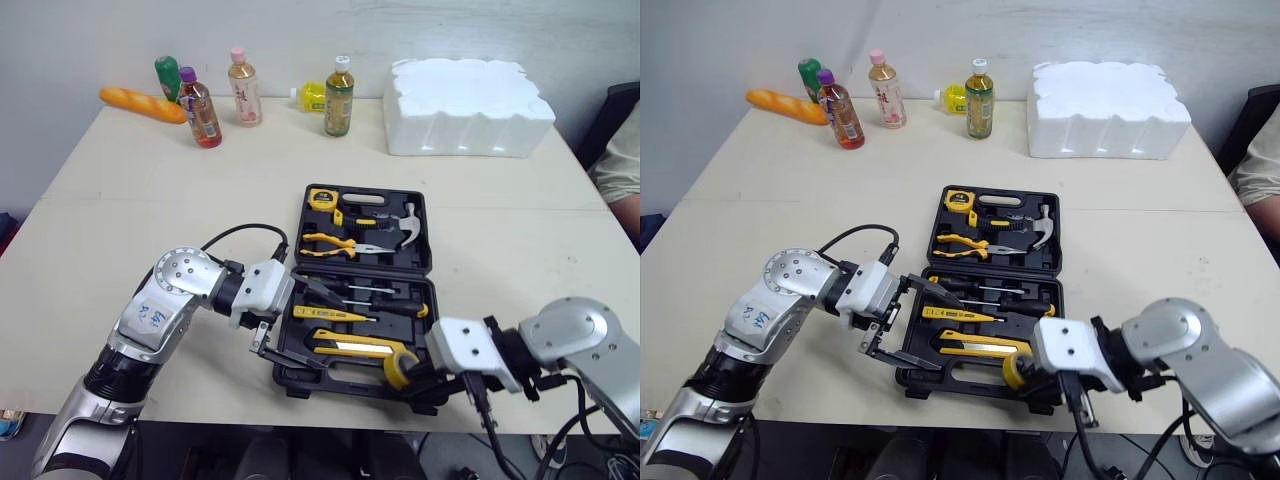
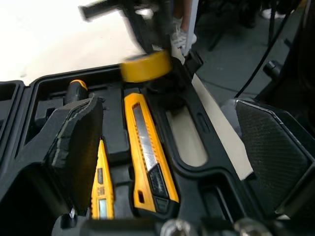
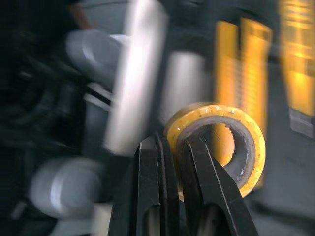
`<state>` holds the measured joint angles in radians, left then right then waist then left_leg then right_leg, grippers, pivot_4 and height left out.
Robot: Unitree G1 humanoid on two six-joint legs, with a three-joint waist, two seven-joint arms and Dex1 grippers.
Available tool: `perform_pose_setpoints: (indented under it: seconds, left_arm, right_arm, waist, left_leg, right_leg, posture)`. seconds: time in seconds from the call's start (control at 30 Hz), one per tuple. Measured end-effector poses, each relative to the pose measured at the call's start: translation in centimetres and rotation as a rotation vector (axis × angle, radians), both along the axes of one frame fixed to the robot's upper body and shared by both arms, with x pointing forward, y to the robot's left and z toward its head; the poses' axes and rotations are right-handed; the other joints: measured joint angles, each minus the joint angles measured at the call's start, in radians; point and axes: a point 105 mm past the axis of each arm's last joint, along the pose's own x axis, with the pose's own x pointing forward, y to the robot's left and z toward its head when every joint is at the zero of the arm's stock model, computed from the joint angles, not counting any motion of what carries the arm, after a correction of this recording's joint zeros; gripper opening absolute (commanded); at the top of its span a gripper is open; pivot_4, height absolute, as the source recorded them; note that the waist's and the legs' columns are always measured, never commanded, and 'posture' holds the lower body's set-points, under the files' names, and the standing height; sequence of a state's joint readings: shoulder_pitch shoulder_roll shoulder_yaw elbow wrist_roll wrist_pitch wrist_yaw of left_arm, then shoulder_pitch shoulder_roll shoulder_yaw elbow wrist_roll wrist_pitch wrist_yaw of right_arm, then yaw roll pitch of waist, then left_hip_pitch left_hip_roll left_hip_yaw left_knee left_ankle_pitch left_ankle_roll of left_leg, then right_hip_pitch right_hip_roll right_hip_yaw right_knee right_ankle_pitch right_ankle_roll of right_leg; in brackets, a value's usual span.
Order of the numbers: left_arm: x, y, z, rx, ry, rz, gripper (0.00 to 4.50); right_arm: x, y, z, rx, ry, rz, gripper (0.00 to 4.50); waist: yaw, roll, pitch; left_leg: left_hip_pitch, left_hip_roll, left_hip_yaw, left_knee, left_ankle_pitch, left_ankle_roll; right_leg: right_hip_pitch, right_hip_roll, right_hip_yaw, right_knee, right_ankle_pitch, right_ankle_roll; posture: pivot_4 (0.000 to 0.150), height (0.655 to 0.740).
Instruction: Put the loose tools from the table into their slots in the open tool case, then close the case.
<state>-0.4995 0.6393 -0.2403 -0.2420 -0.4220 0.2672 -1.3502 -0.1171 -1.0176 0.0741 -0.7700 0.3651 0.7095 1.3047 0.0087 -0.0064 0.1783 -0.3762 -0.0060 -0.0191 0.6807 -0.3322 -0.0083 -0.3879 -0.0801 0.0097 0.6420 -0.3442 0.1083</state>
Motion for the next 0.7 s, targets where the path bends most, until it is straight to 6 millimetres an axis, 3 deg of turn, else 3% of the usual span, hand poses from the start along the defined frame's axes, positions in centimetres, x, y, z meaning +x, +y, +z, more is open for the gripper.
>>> perform_pose_setpoints:
  seconds: [0.07,0.23,0.47,0.7]
  left_arm:
    - [-0.5,-0.2,0.1,0.006,-0.013,-0.025,4.50]
    - [-0.5,-0.2,0.1,0.007,-0.016,-0.026,4.50]
    - [-0.8,-0.4,0.0,0.003,-0.019,-0.034,4.50]
    - [-1.0,-0.9,-0.1,-0.015,-0.009,-0.045,4.50]
  right_arm:
    - [-0.7,-0.3,-0.9,-0.027,0.025,-0.014,0.04]
    - [0.1,-1.8,-1.2,-0.122,-0.060,-0.049,0.04]
    - [-0.4,-1.3,0.1,-0.052,-0.015,-0.077,0.04]
    - [0.0,-1.3,-1.0,-0.028,0.039,-0.138,0.04]
  waist:
    - [0.001,0.000,0.000]
    - [0.000,0.000,0.000]
    - [-0.005,-0.001,0.000]
    - [-0.007,-0.001,0.000]
  left_leg:
    - [0.000,0.000,0.000,0.000,0.000,0.000]
    - [0.000,0.001,0.001,0.000,0.000,0.001]
    - [0.000,0.001,0.001,0.000,0.000,0.001]
    - [0.000,0.001,0.001,0.000,-0.001,0.001]
  right_leg:
    - [0.000,0.000,0.000,-0.001,0.000,0.000]
    - [0.000,0.001,0.000,0.000,0.000,0.000]
    - [-0.001,0.001,0.001,0.001,0.000,0.000]
    - [-0.001,0.001,0.001,0.000,0.000,0.000]
  posture:
    - [0.150,0.7400]
    - [0.150,0.7400]
    - [0.150,0.7400]
    - [0.150,0.7400]
